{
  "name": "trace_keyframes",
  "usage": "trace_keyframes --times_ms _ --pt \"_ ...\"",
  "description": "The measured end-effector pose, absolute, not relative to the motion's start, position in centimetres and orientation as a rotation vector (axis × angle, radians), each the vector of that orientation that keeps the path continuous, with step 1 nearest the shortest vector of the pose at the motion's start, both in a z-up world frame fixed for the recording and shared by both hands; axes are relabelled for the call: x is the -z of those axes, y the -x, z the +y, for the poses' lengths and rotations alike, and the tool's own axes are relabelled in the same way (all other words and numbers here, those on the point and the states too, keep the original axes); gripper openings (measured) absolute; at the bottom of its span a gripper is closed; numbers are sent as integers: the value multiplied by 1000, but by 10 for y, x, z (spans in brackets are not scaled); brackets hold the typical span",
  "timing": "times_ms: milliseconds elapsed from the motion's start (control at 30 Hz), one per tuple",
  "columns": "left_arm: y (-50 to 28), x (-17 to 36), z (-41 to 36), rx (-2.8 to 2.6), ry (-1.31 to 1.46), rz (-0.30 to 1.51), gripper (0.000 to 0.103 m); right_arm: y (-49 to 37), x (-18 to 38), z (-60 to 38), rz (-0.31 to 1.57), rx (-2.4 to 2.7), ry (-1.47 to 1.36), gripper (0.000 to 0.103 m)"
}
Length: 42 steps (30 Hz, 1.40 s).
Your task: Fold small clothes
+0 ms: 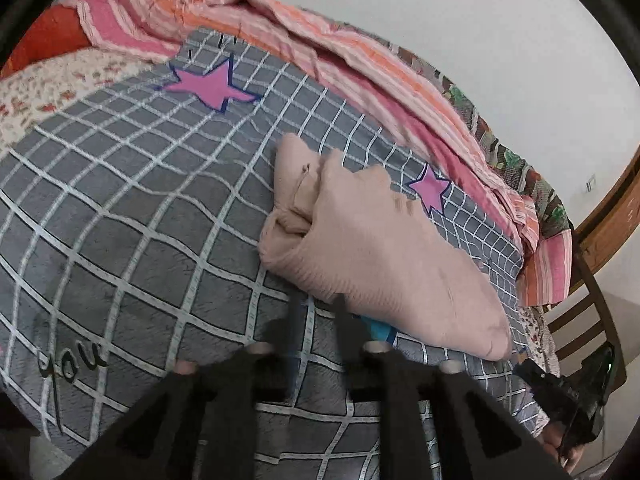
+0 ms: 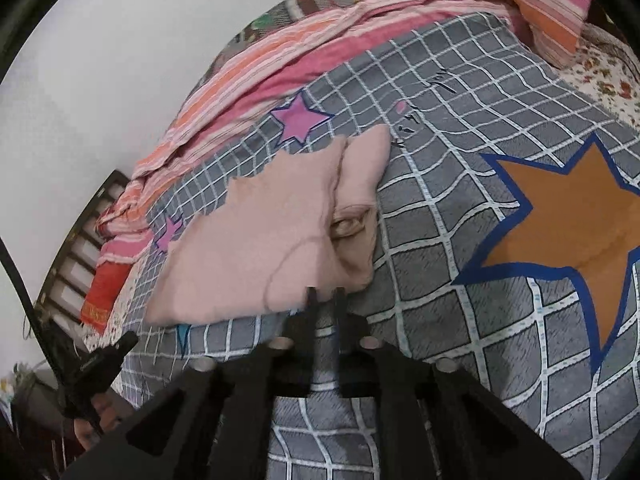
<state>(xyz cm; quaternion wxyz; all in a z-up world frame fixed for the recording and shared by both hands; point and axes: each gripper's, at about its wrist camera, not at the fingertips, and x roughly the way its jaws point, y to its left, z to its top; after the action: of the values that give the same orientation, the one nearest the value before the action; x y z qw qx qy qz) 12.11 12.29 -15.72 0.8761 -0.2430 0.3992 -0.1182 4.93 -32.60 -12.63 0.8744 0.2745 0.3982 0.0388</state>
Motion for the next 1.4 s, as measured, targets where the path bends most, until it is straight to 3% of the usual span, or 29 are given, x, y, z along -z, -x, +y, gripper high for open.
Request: trace_keyframes --times_ms 33,67,267,400,467,500,533,600,800,1067,1167,1267,1333,1400 --pt "-124 160 122 251 522 840 30 -50 126 -324 831 -84 -569 47" --pt "-127 163 122 252 538 844 30 -49 127 -322 827 -88 -570 52" --pt "-154 188 124 246 632 917 31 -68 153 -312 876 -62 -578 53" --pt "-172 191 125 270 672 889 49 -81 160 -322 833 -47 -670 53" --pt "-180 191 125 259 681 889 47 -90 162 -327 818 -39 -714 53" --pt "-184 192 124 258 689 892 45 -96 164 -330 817 -33 -740 51" --pt "-187 192 125 261 695 897 31 -100 166 -330 821 -28 -756 36" --pt "-190 191 123 283 695 906 14 -109 170 -331 843 -38 -780 15" --pt "-168 173 123 308 673 836 10 -107 148 -334 768 -124 -726 11" --pt "-130 179 117 300 618 849 12 -85 148 -343 803 -115 -693 10" --pt "-128 177 117 265 512 868 23 -81 149 -338 853 -97 -597 18" --pt "-124 160 122 217 399 809 41 -76 134 -329 851 -38 -393 34" --pt "-126 147 124 200 352 753 63 -75 121 -327 815 -2 -304 42" --pt "-141 135 122 205 306 704 63 -83 108 -323 775 39 -226 42"
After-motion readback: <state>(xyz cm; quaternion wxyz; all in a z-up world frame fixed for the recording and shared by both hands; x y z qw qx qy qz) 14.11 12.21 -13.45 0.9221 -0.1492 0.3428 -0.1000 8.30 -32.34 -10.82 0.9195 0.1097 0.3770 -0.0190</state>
